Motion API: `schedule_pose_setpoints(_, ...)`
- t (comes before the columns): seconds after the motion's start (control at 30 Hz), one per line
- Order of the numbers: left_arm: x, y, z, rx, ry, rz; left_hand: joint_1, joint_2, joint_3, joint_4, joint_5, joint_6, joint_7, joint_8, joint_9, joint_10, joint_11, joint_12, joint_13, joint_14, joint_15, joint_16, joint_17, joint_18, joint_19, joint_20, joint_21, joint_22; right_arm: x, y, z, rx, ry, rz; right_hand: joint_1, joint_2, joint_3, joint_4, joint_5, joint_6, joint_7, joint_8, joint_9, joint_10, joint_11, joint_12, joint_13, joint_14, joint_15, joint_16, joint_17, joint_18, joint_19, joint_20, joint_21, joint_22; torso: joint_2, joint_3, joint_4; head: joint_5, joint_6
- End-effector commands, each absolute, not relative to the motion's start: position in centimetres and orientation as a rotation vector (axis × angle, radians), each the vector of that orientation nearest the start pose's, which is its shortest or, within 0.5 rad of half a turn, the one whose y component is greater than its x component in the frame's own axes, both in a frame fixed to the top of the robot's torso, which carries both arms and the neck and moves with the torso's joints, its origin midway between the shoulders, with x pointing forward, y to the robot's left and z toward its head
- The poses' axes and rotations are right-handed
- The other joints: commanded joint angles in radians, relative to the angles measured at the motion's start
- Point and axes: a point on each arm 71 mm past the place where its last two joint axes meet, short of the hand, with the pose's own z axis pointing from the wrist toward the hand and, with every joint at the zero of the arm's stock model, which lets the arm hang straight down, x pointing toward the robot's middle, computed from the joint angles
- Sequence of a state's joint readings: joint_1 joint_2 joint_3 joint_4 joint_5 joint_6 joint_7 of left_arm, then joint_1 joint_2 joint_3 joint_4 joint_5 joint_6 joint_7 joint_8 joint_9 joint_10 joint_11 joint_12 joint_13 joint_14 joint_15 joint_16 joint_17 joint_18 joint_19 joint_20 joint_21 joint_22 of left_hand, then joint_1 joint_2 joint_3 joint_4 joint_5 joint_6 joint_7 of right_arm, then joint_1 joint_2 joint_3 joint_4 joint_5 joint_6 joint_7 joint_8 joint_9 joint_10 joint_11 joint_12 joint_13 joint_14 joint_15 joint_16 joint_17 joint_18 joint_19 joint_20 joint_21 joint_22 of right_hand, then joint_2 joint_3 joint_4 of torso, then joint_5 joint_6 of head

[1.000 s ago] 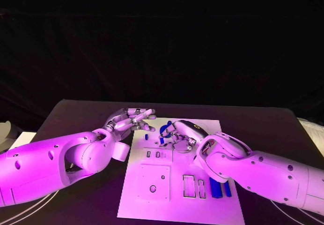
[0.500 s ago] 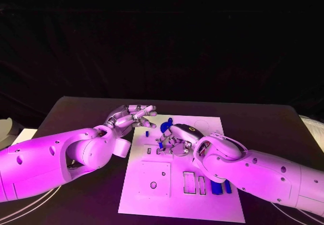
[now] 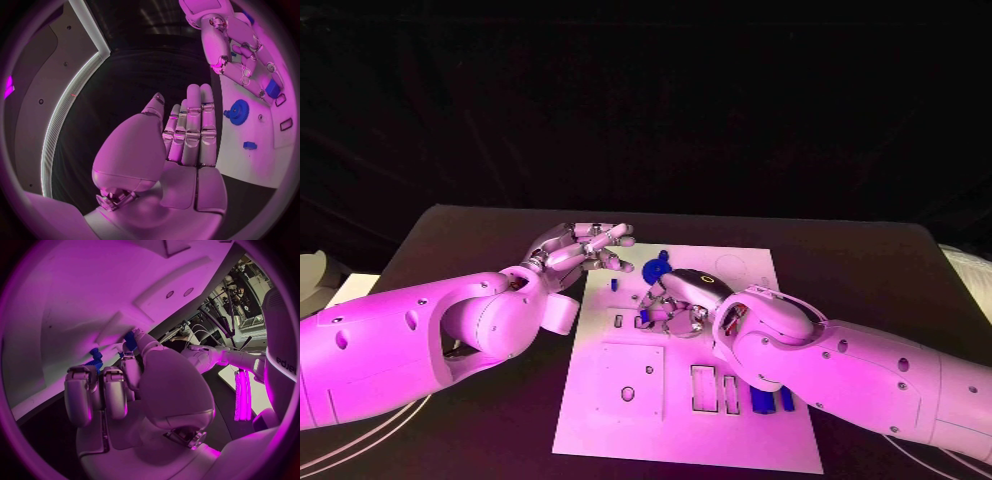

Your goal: Assemble the parts on the task board

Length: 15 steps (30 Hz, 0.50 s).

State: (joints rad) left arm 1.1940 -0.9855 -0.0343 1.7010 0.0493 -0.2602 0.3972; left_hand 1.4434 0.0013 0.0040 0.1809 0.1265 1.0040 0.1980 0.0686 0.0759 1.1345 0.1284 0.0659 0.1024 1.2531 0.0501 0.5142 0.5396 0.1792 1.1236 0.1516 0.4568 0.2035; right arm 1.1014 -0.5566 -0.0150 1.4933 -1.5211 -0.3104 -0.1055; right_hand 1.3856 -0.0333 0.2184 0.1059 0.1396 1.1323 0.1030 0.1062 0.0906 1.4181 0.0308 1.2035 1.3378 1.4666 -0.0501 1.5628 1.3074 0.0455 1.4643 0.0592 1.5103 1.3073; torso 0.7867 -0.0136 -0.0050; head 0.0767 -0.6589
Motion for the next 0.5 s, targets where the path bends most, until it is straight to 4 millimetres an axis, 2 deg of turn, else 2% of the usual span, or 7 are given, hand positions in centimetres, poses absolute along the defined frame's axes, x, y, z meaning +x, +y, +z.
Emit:
schedule_pose_setpoints(0.03, 45.29, 22.20, -16.42, -1.158, 1.433, -1.677, 0.005, 0.006, 0.001, -0.006, -0.002, -0.008, -0.001, -0.002, -0.001, -0.007, -0.001, 0.000, 0.000, -0.008, -0.001, 0.006, 0.001, 0.002, -0.005, 0.001, 0.005, 0.002, 45.22, -6.17, -22.02, -0.333, 1.709, 0.860, -0.002, 0.004, -0.001, -0.002, 0.007, 0.020, -0.011, 0.006, 0.001, 0.014, -0.021, -0.005, -0.003, 0.102, -0.007, 0.003, 0.256, -0.016, 0.042, -0.008, 0.001, 0.136, 0.000, 0.0002, 0.0004, -0.001, -0.003)
schedule_pose_setpoints(0.5, 45.30, 22.26, -16.43, -1.158, 1.432, -1.676, 0.005, 0.006, 0.001, -0.006, -0.002, -0.008, -0.001, -0.002, -0.001, -0.007, -0.001, 0.000, 0.000, -0.008, -0.001, 0.006, 0.001, 0.002, -0.005, 0.001, 0.005, 0.002, 45.19, -6.81, -22.33, -0.348, 1.730, 0.802, -0.007, -0.006, -0.004, -0.006, 0.010, 0.017, -0.009, 0.003, 0.000, 0.009, -0.020, -0.018, -0.010, 0.101, -0.006, -0.001, 0.251, -0.015, 0.038, -0.007, -0.002, 0.128, 0.000, 0.0003, -0.0013, 0.002, -0.006)
